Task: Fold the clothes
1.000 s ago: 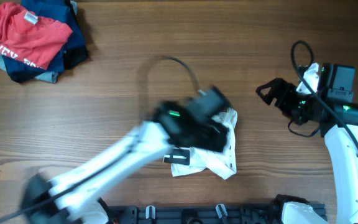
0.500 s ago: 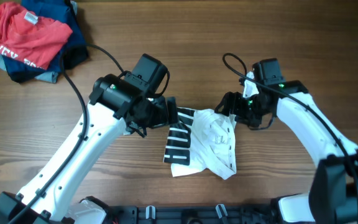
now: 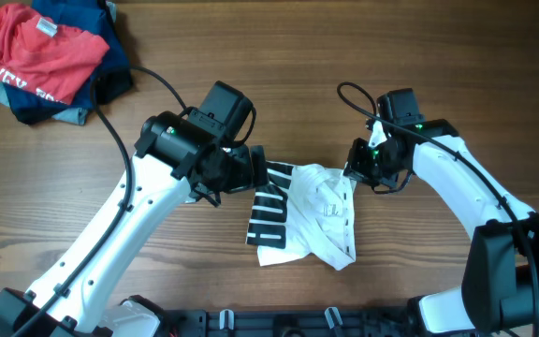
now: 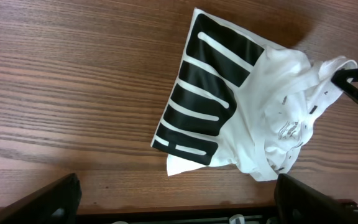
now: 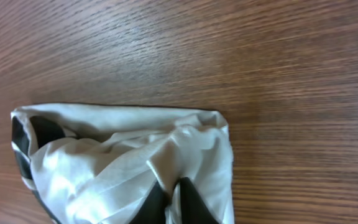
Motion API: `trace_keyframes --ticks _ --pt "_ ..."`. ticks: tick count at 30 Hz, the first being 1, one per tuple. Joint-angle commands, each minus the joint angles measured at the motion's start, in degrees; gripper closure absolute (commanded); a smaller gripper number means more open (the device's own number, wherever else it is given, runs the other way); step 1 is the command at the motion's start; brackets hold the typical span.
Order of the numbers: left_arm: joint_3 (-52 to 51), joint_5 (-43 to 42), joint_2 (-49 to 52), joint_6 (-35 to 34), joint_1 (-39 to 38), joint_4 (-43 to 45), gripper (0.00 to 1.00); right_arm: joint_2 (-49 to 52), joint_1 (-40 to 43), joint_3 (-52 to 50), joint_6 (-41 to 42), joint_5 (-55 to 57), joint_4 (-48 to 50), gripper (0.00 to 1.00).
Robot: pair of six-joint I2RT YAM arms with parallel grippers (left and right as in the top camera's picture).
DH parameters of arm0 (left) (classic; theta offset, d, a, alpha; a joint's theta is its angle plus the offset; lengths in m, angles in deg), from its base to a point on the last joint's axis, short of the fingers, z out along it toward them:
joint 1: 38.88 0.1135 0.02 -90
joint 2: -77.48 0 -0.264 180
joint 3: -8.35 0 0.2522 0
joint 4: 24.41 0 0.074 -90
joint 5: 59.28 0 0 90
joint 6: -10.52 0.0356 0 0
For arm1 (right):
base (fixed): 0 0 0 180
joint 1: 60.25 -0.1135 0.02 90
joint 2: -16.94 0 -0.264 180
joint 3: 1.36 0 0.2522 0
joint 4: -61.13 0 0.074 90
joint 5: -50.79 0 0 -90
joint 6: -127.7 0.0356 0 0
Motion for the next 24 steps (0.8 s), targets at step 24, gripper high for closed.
trace_keyframes --ticks 24 --pt "0.0 2.7 0.4 -0.5 0.3 -0.6 0.0 -0.6 4.8 11.7 -3.3 9.0 -18.1 0.96"
